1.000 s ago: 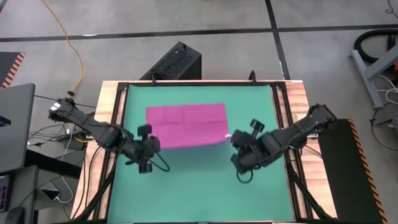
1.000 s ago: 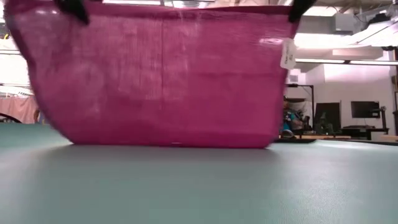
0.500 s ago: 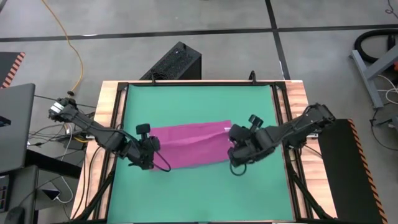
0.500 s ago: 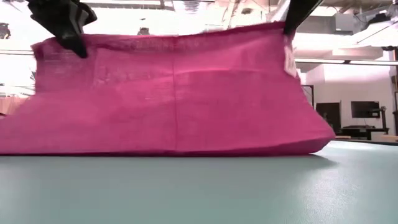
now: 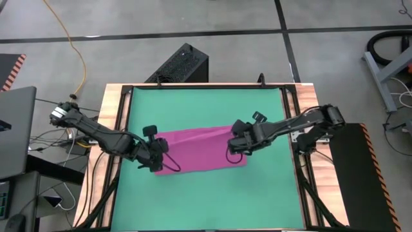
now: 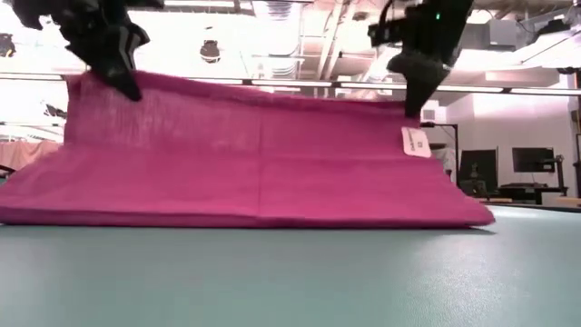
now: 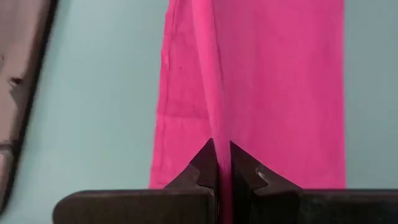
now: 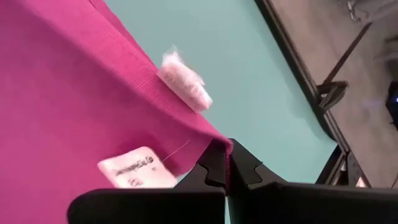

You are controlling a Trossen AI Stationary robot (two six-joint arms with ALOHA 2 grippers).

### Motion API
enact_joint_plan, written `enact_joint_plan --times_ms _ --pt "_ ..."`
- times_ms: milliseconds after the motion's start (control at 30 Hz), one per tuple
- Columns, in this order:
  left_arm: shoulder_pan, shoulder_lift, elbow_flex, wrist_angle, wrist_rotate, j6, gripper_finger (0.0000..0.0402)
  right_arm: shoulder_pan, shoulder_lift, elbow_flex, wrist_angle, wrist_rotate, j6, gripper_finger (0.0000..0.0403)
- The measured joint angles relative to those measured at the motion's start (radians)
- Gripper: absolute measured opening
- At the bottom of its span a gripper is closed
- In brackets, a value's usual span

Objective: Roll towel
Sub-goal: Fold the violet towel

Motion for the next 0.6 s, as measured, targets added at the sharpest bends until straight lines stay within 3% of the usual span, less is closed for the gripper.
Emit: enact_joint_plan --times_ms 167,600 --pt "-0.001 0.000 -0.051 0.062 0.068 -0.041 0.0000 0.013 0.000 -0.012 0.016 -0.022 0.000 0.0008" --pt "0.000 0.000 -0.078 0.096 0.050 -0.066 0.0000 0.021 0.007 -0.013 0.104 -0.026 -0.026 0.0008"
